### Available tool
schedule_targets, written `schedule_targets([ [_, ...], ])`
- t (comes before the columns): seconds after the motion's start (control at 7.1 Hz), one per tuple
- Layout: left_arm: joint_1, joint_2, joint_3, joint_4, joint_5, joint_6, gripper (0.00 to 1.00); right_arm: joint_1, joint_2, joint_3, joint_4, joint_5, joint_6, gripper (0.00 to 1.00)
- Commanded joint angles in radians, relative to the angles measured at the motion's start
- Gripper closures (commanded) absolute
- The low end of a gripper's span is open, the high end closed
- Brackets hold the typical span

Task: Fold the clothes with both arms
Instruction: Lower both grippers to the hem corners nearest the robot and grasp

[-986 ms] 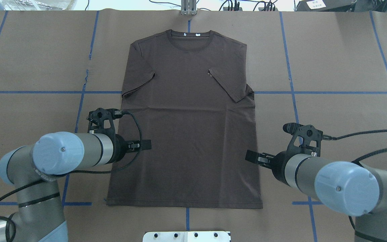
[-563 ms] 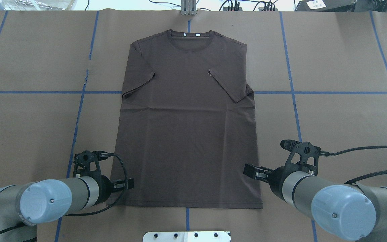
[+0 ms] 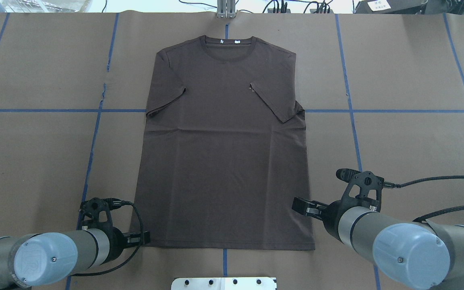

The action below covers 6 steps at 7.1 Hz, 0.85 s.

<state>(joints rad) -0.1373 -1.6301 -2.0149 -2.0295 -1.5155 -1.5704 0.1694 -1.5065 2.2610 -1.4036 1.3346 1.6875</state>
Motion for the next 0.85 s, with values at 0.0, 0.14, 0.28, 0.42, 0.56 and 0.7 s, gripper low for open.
schedule_targets([
  [0.0, 0.008, 0.001, -0.001, 0.0, 0.0, 0.0, 0.37, -0.001, -0.003, -0.001, 0.0, 0.0, 0.0, 0.0],
  [0.14, 0.008, -0.001, -0.001, 0.0, 0.0, 0.0, 0.47, -0.001, -0.003, -0.001, 0.0, 0.0, 0.0, 0.0],
  [0.28, 0.008, -0.001, -0.001, 0.002, -0.002, -0.002, 0.78, -0.001, -0.003, -0.001, 0.0, 0.0, 0.0, 0.0],
  [0.42, 0.008, -0.001, -0.002, 0.0, -0.002, -0.002, 1.0, -0.001, -0.003, -0.001, 0.0, 0.0, 0.0, 0.0],
  [0.56, 0.007, -0.002, -0.004, 0.0, 0.0, -0.002, 1.0, -0.001, -0.003, -0.003, 0.0, 0.0, 0.0, 0.0],
  [0.7, 0.007, 0.002, -0.036, 0.003, 0.0, 0.0, 1.0, -0.002, -0.003, -0.003, 0.0, 0.0, 0.0, 0.0],
])
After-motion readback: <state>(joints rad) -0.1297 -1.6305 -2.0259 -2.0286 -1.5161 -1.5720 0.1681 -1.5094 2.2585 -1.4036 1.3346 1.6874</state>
